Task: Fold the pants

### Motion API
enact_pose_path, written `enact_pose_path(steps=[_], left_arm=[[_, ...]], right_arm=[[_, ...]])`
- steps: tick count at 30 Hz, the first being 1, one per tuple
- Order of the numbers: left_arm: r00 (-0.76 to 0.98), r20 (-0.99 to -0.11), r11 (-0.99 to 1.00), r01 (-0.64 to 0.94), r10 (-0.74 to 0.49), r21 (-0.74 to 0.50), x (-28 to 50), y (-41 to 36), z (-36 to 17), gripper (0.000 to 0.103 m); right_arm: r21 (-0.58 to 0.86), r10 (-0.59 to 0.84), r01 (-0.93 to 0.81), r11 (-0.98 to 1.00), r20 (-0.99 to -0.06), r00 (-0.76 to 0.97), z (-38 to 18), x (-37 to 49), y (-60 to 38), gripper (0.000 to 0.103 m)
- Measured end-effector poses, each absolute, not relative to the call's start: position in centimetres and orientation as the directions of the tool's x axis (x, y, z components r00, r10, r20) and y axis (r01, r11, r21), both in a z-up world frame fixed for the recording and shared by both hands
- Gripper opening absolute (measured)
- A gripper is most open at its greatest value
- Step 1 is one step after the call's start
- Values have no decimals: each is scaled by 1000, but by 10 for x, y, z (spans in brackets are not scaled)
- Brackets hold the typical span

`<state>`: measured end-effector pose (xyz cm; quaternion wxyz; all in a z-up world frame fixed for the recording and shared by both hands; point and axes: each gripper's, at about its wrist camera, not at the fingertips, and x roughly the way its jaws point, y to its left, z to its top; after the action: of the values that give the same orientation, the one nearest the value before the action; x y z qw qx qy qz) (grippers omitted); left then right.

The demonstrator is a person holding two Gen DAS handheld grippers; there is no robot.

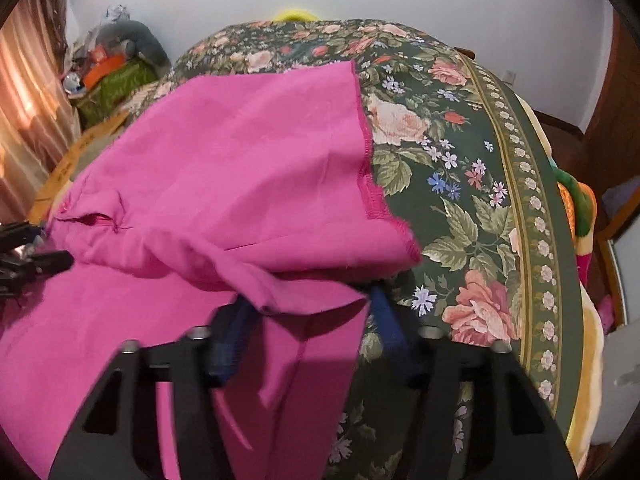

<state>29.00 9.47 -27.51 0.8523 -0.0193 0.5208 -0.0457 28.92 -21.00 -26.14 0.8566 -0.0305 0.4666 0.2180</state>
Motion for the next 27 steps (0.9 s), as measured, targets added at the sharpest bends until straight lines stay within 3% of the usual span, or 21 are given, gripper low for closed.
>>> enact_pose_path(steps=[1, 3, 10, 14, 20, 27], left_arm=[[454, -887, 996, 63, -90, -69, 292, 91, -275, 69], [452, -889, 997, 72, -70, -42, 298, 85, -275, 69], [463, -884, 995, 97, -64, -21, 296, 78, -274, 69], [464, -884, 997, 64, -59, -33, 293, 86, -268, 69], [537, -844, 1000, -21, -8, -22, 289, 114, -235, 68], [547, -835, 997, -71, 52, 16, 317, 127, -231, 68]], right_arm=[[150, 344, -401, 903, -812, 471, -260, 287, -211, 30], [151, 335, -384, 911, -815, 473, -259, 285, -216, 8], [204, 359, -358, 911, -820, 446, -256, 268, -241, 6], [188, 366, -403, 896, -826, 429, -245, 257, -243, 11], [162, 371, -406, 899, -774, 513, -210, 253, -251, 46], [146, 394, -456, 878, -763, 513, -215, 287, -228, 47]])
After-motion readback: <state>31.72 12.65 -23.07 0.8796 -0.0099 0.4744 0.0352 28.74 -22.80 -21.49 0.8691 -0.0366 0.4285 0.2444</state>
